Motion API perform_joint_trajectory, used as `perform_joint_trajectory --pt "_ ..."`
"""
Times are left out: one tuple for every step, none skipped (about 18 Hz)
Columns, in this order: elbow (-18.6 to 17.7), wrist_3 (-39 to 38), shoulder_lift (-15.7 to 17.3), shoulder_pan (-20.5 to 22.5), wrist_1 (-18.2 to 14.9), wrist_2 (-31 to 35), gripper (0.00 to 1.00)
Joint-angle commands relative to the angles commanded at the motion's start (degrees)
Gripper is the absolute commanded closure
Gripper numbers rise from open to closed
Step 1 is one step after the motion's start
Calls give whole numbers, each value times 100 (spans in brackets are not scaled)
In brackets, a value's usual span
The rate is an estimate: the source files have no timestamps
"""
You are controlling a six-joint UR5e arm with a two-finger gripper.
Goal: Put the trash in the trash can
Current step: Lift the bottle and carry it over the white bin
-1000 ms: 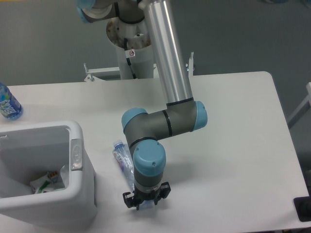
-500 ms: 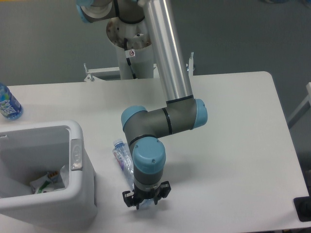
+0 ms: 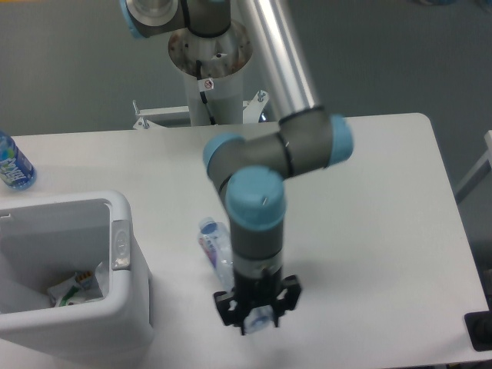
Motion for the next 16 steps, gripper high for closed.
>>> perform_joint_trajectory --pt "88 -18 61 88 26 -140 41" --pt "168 -18 123 184 35 -281 41" --pt "238 -35 184 255 61 -422 41" --pt "273 -61 255 343 62 -545 41" --pt "291 -140 334 413 70 -677 41" --pt "317 -245 387 475 70 -843 41" --pt "335 -298 439 554 79 -984 41" --pt "379 -334 449 598 131 -1151 41" --pt "431 -404 449 607 167 -1344 41" --pt "458 -465 449 607 184 -1485 41" --pt "476 -483 457 598 185 -1582 41" --pt "485 -492 457 581 185 -1722 41" --pt "485 -492 457 555 185 -1898 41" --pt "485 -492 466 537 185 -2082 41" --pt "485 -492 501 485 185 -2215 41" --pt "485 -484 536 423 185 -2277 41"
